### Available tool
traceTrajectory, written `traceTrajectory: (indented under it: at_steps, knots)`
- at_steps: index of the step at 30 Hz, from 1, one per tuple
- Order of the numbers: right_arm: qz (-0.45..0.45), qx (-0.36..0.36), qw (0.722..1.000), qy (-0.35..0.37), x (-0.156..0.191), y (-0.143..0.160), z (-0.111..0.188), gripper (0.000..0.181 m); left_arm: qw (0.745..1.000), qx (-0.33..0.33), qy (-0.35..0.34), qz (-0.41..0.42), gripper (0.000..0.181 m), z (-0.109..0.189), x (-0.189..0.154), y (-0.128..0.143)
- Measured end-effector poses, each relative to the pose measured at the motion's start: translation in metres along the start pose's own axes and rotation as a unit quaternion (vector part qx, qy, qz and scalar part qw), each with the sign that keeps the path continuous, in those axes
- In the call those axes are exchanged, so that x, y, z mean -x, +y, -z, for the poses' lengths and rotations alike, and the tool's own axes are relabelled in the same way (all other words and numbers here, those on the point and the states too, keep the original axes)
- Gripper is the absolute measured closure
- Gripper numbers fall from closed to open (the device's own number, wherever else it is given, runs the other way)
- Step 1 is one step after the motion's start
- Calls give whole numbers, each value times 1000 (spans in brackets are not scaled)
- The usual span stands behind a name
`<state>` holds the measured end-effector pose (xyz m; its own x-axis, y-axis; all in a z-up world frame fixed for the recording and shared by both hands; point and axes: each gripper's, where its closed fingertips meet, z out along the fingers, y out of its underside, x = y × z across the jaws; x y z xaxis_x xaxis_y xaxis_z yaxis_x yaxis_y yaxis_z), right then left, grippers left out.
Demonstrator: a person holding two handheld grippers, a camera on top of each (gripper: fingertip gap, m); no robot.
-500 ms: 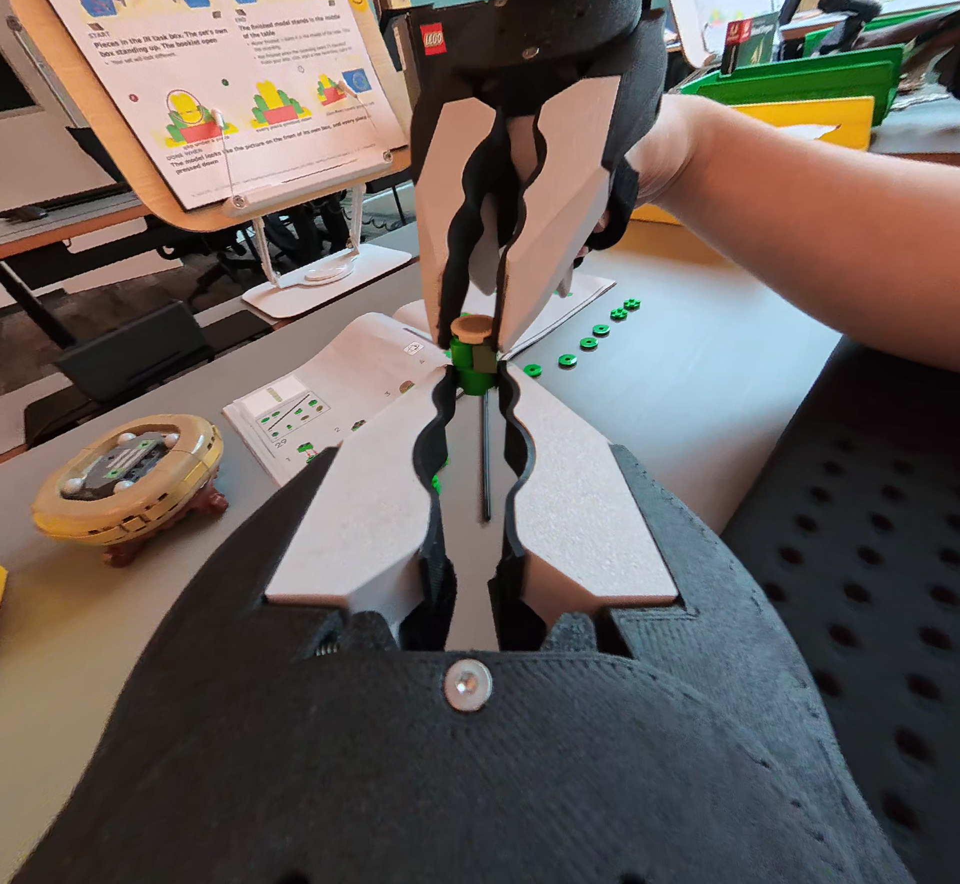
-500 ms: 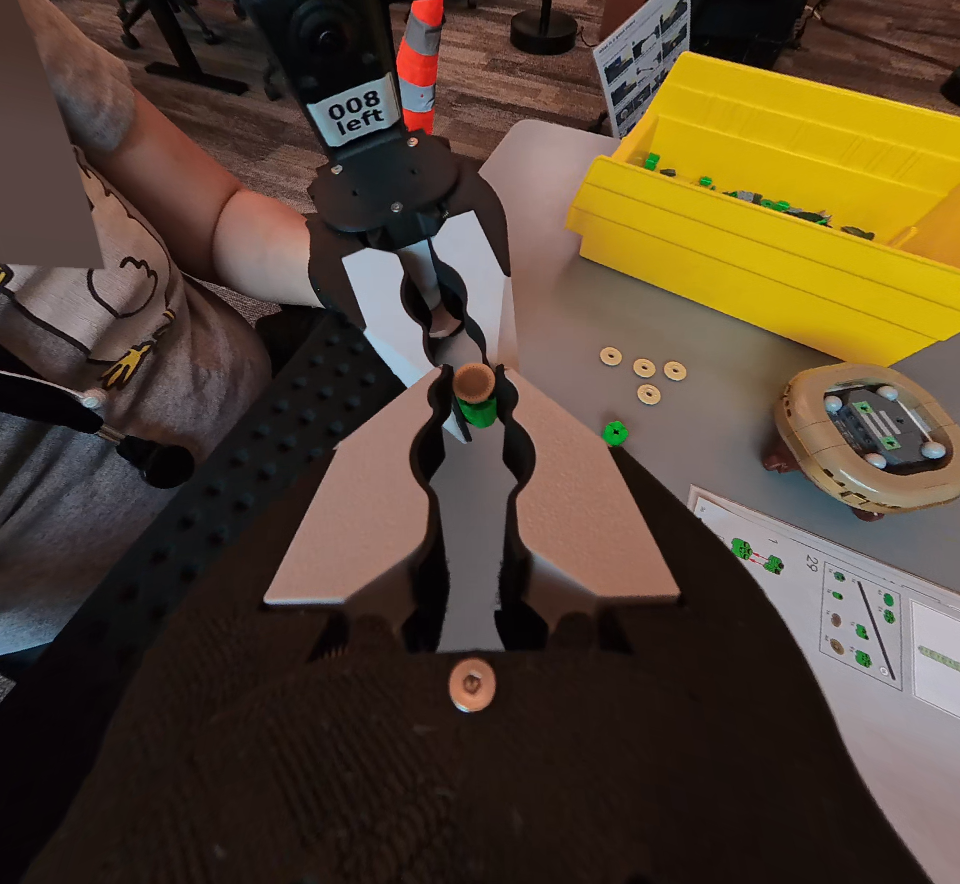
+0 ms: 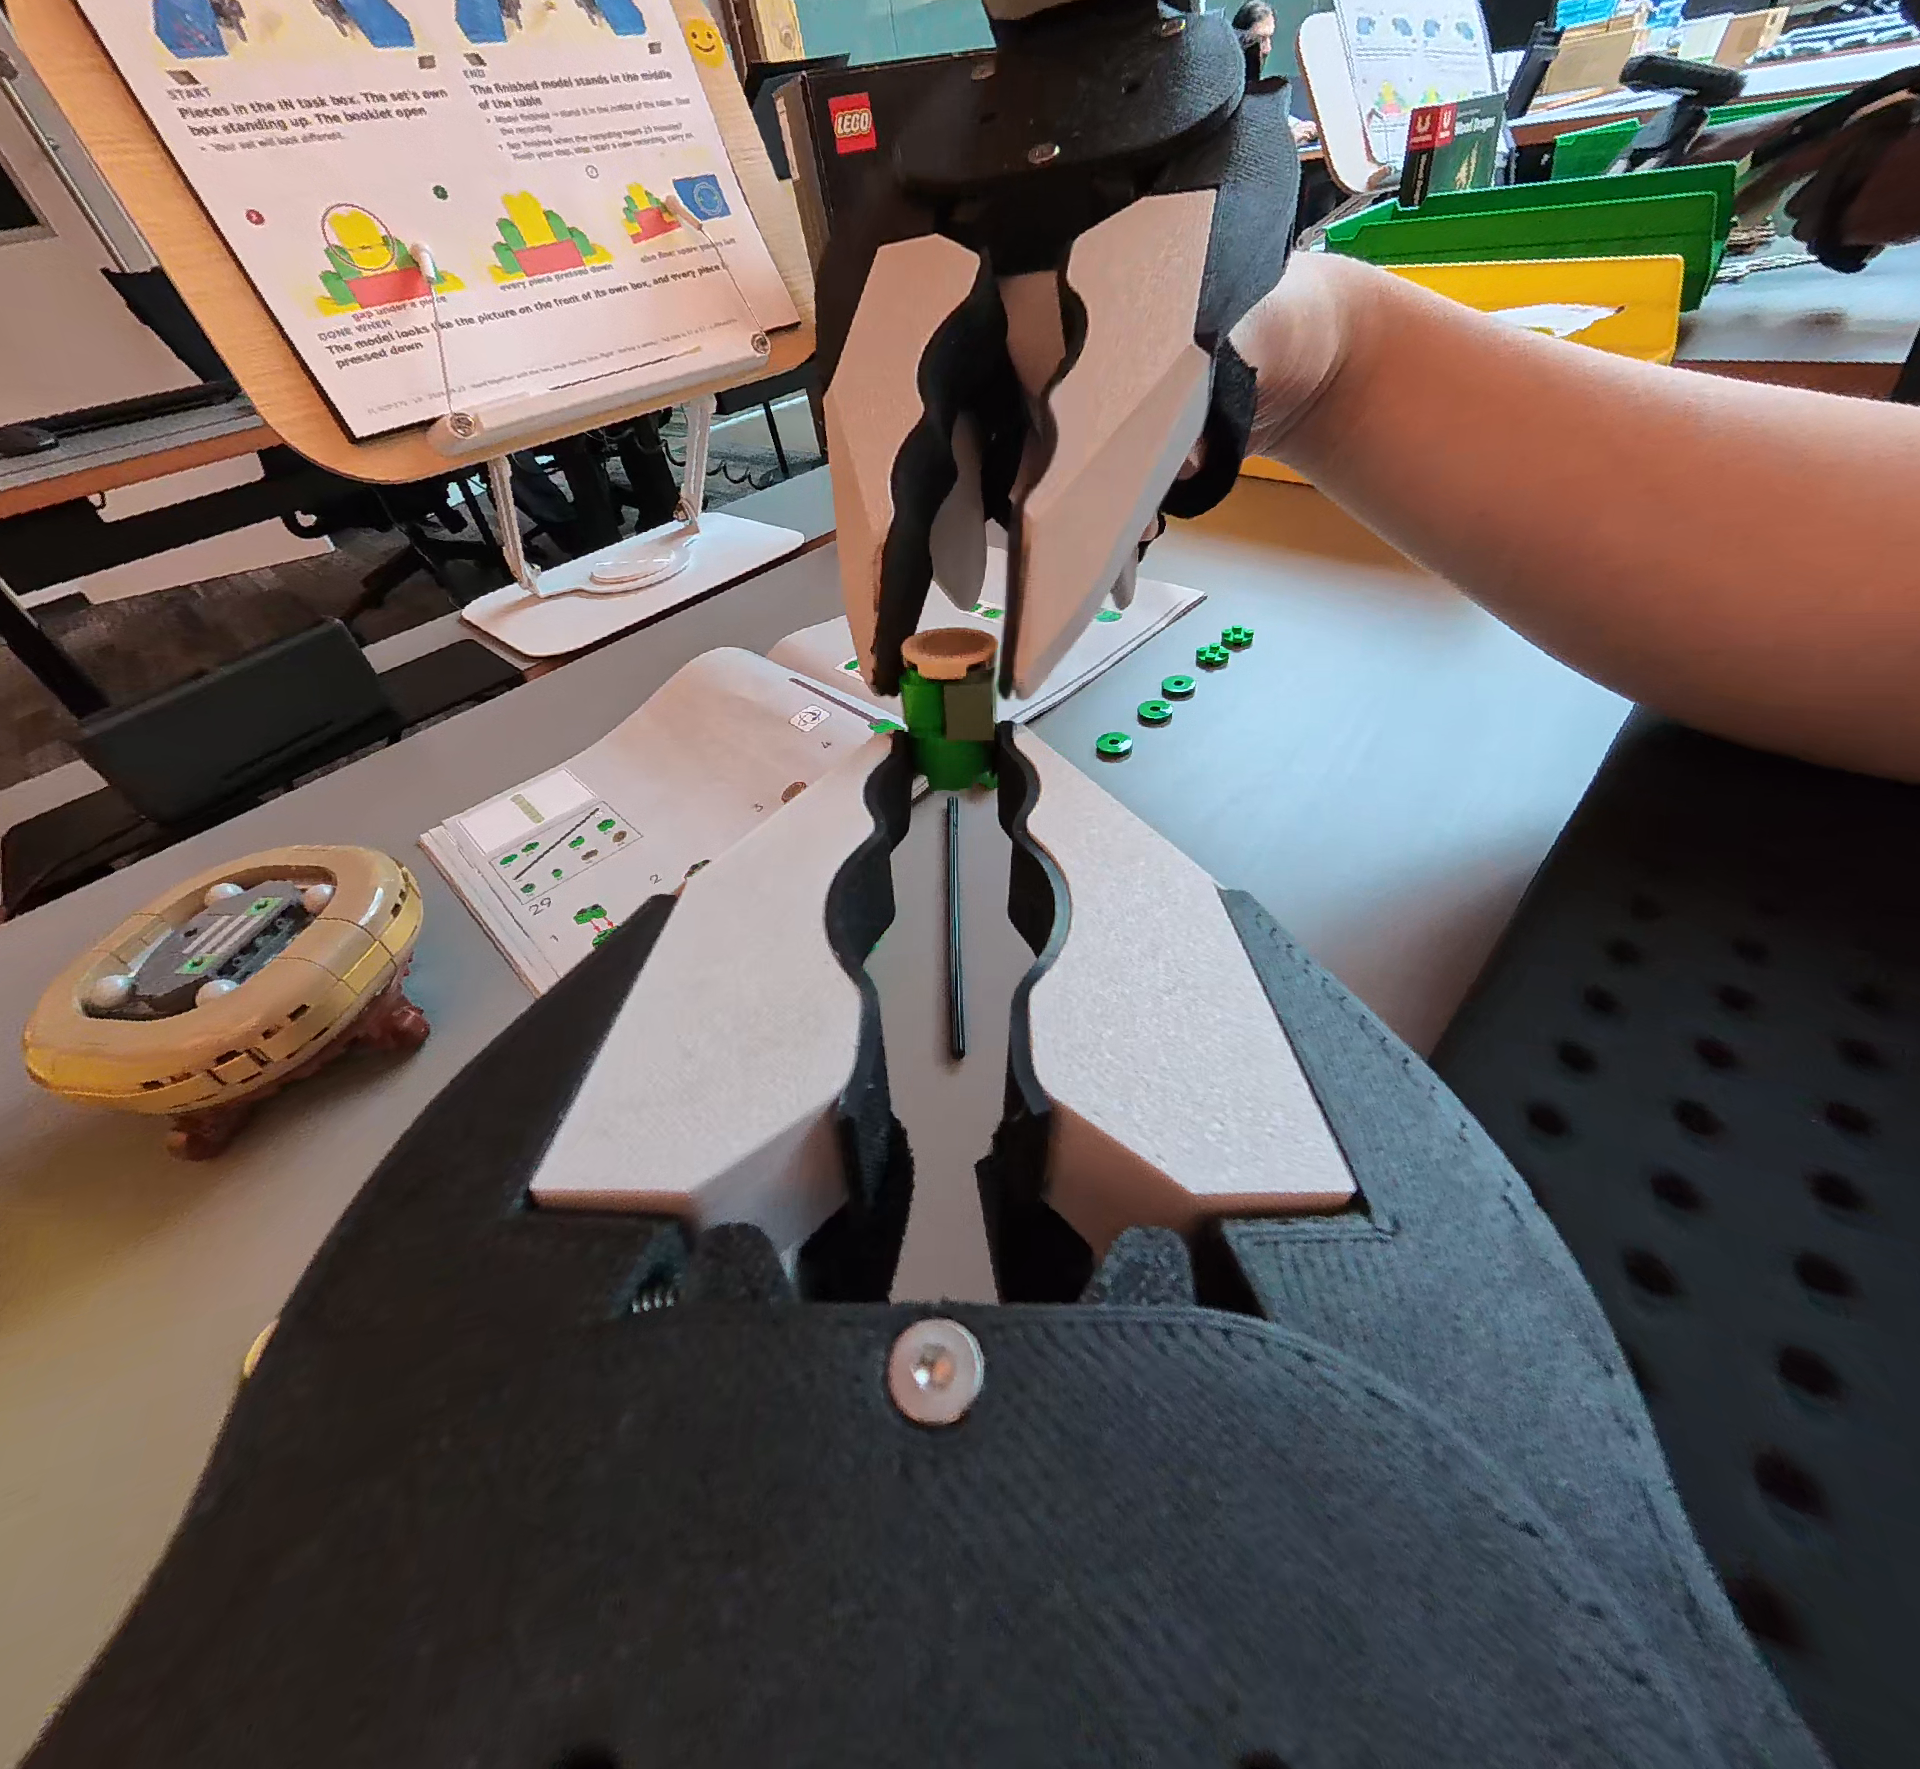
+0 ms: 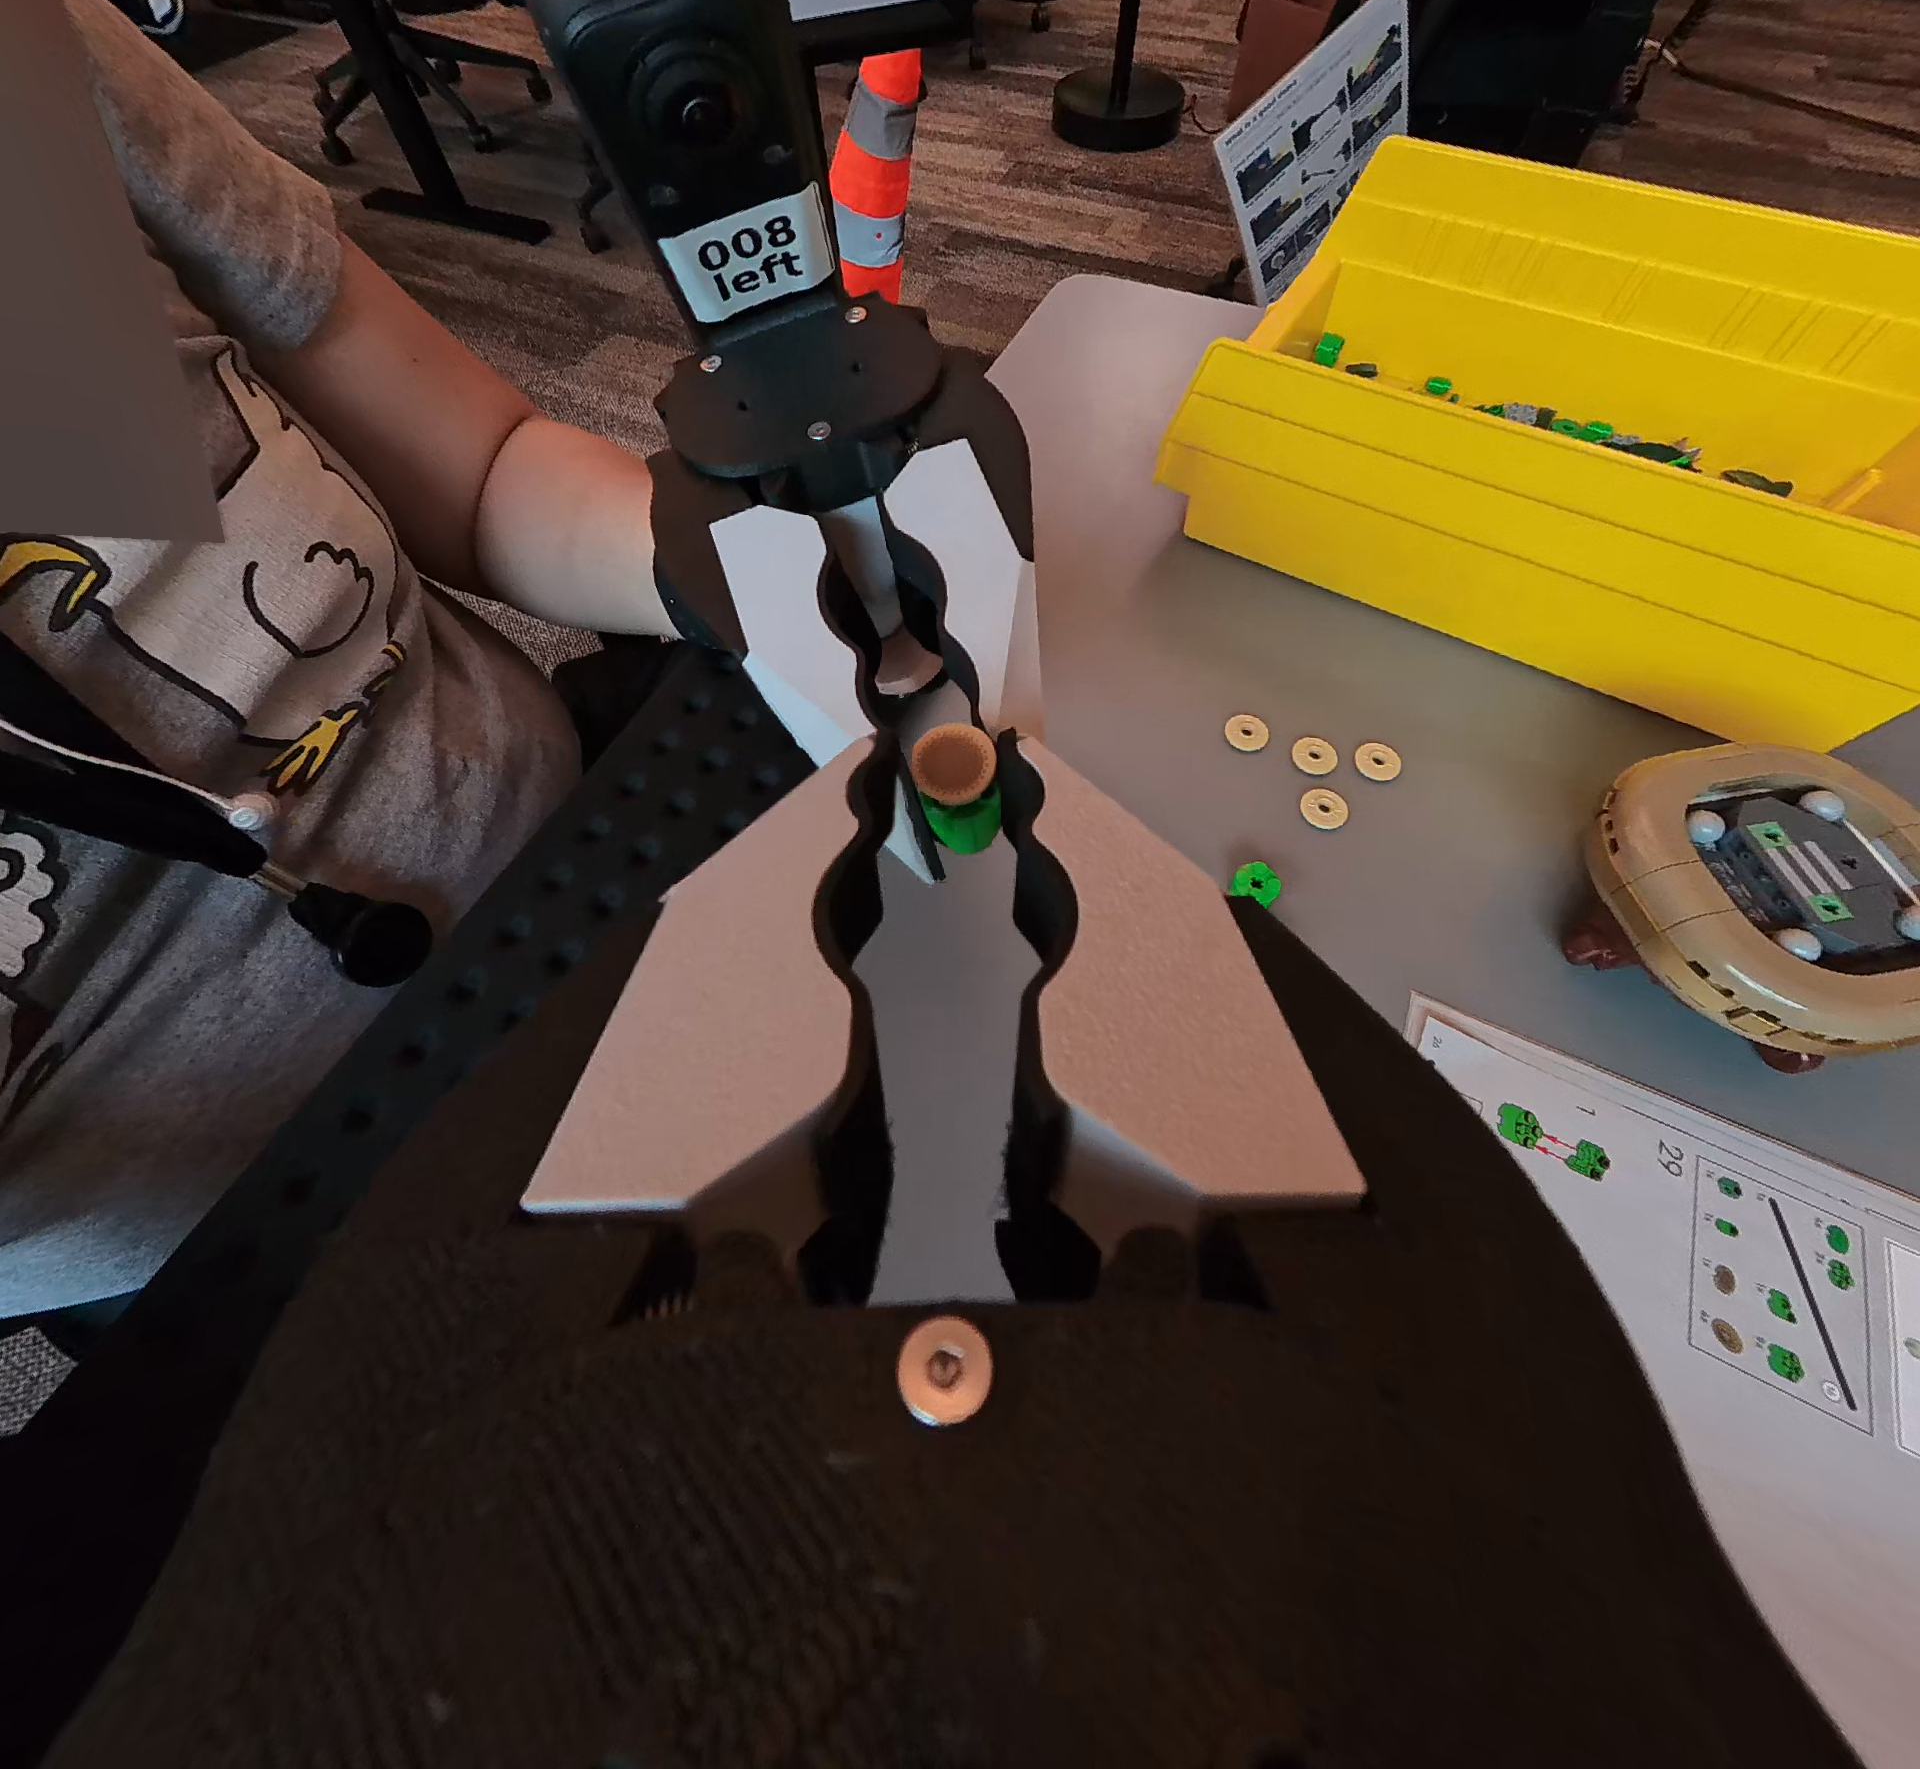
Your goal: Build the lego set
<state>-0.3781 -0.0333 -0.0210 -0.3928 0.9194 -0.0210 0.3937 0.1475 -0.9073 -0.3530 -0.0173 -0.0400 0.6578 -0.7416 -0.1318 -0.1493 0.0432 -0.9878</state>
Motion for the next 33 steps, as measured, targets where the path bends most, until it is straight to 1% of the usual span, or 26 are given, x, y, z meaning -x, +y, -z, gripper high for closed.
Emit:
traceTrajectory:
  at_steps: [19, 23, 28, 33]
  knots:
    - [11, -12, 1000, 0, 2, -5, 2, 160, 1000, -21, 0, -3, 168, 4, -1, -7]
    - [10, -16, 1000, 1, 1, -5, 3, 158, 1000, -16, 0, 1, 167, 3, 0, -5]
    - [8, -27, 1000, 8, -3, -6, 6, 152, 1000, -6, -2, 9, 167, 2, 2, -1]
    - [1, -48, 999, 6, -7, -4, 12, 156, 1000, -1, 1, 15, 167, 1, 3, 1]
